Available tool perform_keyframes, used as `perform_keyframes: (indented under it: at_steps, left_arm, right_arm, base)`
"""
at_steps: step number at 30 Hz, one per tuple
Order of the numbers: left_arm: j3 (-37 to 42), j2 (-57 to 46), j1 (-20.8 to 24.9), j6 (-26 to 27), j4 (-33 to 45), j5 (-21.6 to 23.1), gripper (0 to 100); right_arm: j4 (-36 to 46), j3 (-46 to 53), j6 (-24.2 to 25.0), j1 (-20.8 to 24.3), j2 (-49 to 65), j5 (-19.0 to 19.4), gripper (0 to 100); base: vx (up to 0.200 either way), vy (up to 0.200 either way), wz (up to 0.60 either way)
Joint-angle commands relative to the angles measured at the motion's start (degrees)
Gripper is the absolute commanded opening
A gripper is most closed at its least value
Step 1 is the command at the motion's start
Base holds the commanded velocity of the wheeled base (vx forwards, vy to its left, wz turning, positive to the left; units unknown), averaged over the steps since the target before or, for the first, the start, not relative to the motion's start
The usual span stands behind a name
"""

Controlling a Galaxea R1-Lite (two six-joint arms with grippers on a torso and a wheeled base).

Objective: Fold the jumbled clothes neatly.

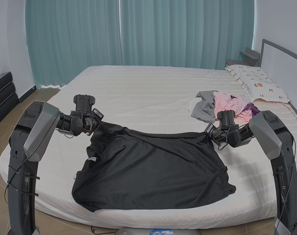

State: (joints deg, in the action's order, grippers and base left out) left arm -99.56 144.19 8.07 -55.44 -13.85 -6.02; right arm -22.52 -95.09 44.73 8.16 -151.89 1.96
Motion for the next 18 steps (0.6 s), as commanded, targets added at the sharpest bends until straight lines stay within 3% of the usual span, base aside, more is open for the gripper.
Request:
perform_keyframes:
  at_steps: [1,18]
  left_arm:
    - [-0.6,0.0,-0.3,0.0,-0.2,0.0,0]
    - [-8.1,1.4,-2.1,-0.8,-0.6,-0.1,0]
  right_arm:
    - [-0.6,-2.1,1.8,-1.5,0.3,-0.1,0]
    - [-12.5,-2.5,3.1,-5.0,1.3,-2.1,0]
  base:
    - [0.0,0.0,0.0]
    - [0.0,0.0,0.0]
